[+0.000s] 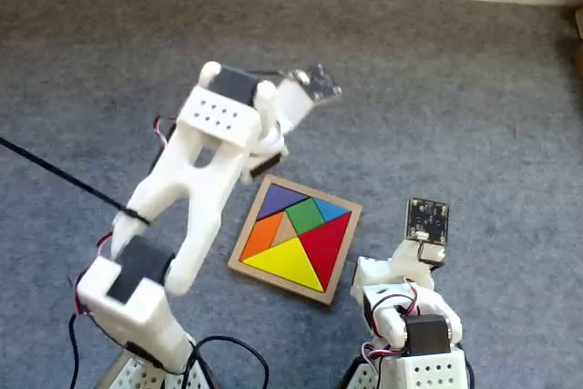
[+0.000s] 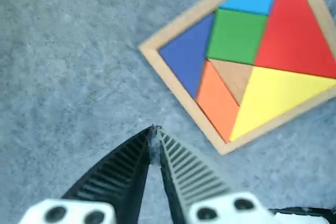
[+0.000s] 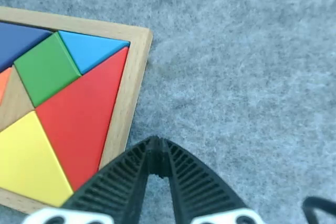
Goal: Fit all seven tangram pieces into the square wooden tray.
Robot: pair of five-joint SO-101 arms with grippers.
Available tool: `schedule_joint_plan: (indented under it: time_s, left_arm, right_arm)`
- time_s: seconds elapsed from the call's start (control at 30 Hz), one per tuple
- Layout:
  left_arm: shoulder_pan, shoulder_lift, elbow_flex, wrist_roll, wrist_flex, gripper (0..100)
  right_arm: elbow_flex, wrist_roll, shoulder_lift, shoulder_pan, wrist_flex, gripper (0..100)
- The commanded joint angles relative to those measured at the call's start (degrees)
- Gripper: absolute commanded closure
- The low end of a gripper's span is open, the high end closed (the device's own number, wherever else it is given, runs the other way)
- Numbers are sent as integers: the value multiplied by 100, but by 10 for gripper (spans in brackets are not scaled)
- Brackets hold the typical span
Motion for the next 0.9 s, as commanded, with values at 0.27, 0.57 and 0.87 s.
schedule_joint_plan:
  time_s: [0.27,0.57,0.87]
  left_arm:
    - [-189,-3925,4189,1292,-2646,995]
    - [-1745,-6281,6527,1969,-4237,995]
    - [-2141,-8057,8004,2022,-4519,995]
  right_arm:
    - [875,-53,-119,-57,48,992]
    - [875,-53,-119,-57,48,992]
    - [875,-53,-119,-57,48,992]
